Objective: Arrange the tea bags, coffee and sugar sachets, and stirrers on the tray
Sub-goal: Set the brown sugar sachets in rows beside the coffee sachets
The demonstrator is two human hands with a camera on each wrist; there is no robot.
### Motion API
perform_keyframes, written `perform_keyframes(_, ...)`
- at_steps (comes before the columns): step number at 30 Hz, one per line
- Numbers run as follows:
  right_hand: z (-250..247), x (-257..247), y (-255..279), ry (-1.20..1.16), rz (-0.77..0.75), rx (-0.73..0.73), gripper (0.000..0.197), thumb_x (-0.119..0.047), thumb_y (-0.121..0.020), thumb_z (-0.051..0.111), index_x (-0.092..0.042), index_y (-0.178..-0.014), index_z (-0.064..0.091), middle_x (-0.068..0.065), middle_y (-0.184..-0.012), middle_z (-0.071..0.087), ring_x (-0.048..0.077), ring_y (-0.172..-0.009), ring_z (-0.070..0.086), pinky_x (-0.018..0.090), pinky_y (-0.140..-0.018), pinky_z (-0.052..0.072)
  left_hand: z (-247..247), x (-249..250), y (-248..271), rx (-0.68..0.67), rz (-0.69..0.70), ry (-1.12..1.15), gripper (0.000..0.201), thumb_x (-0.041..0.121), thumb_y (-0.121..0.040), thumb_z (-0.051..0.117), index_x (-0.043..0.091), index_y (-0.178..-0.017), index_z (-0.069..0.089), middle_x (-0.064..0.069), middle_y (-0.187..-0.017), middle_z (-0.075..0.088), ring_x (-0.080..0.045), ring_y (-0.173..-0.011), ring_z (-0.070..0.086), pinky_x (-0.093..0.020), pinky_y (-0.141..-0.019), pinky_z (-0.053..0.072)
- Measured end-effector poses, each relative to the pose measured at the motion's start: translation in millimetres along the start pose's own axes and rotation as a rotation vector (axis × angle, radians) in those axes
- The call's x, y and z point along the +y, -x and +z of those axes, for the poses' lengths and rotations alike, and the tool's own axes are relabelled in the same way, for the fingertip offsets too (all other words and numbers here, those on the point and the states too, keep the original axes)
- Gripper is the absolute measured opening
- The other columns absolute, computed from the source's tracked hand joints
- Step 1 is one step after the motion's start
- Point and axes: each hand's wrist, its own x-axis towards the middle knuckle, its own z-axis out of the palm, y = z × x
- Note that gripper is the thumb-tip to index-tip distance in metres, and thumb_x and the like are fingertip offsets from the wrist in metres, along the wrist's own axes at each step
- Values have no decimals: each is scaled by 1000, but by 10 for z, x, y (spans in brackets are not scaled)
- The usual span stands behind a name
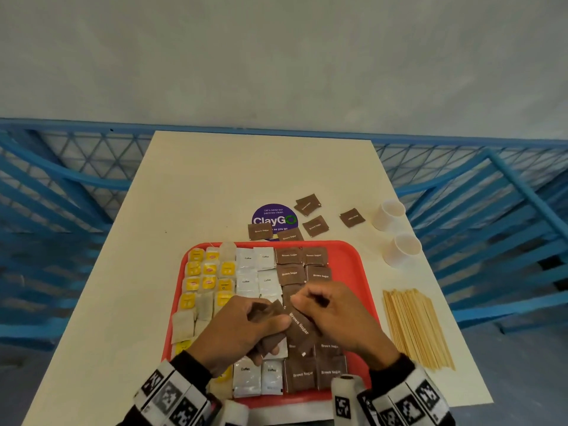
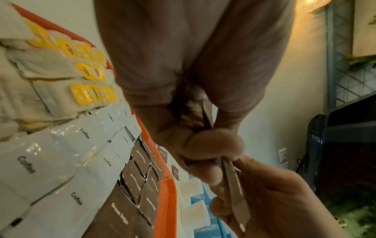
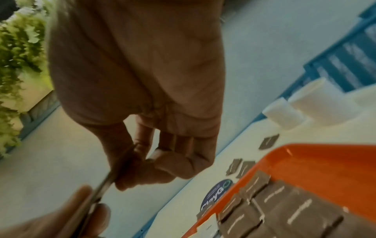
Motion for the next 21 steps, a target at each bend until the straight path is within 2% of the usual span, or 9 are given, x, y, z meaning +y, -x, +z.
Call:
perform_keyframes(2,38,17,-38,-128,67,11,30,-37,-95,62,-17,-73,69,0,-68,65,13,-64,54,33,-66,44,3,-23,-24,12,23,-14,29,31,-85,73,2,-92,72,-16,-67,70,-21,-52,59,-26,-44,47)
perform_keyframes(5,69,80,-24,-325,164,117,47,-51,-94,59,-8,-78,69,8,-70,65,17,-63,53,35,-64,44,-31,-56,-63,112,31,99,30,28,-86,72,-1,-92,70,-13,-65,64,-24,-58,59,-25,-44,44)
perform_keyframes(8,107,42,61,-440,229,137,42,-50,-92,57,-12,-86,74,9,-72,71,15,-61,59,26,-58,47,-29,-93,-95,208,15,256,28,27,-86,70,0,-95,70,-10,-64,55,-20,-62,60,-25,-45,42)
perform_keyframes(10,172,34,93,-495,265,114,39,-47,-94,57,-12,-90,75,10,-75,73,17,-64,63,28,-58,48,7,-140,-122,255,15,309,25,27,-85,70,3,-89,69,-8,-60,53,-21,-62,58,-26,-45,42)
perform_keyframes(13,283,81,68,-490,284,178,22,-37,-90,68,-16,-89,75,14,-78,74,22,-66,63,34,-58,48,85,-203,-158,307,9,343,21,25,-87,70,4,-89,69,-5,-58,59,-25,-66,59,-26,-47,44)
perform_keyframes(15,317,152,25,-472,286,243,16,-25,-88,72,-11,-83,74,11,-69,71,17,-60,60,26,-54,48,131,-239,-165,309,3,341,21,24,-89,69,3,-92,69,-6,-59,61,-26,-67,61,-27,-48,46)
perform_keyframes(17,259,200,-45,-442,316,257,17,-22,-90,71,-10,-77,73,6,-62,66,9,-53,56,19,-51,45,133,-286,-161,307,0,316,23,23,-89,70,1,-93,69,-9,-60,60,-28,-66,61,-28,-49,48)
perform_keyframes(19,113,303,-175,-385,341,261,19,-21,-93,67,-12,-78,72,3,-61,64,8,-52,53,17,-51,44,83,-324,-144,315,-14,297,22,24,-90,70,2,-92,69,-9,-59,62,-30,-66,60,-29,-50,48)
perform_keyframes(21,-92,482,-407,-294,375,314,17,-19,-96,63,-12,-84,73,0,-63,63,7,-55,52,17,-54,43,9,-350,-111,309,-32,291,23,25,-90,69,2,-85,67,-9,-58,61,-27,-63,60,-28,-49,47)
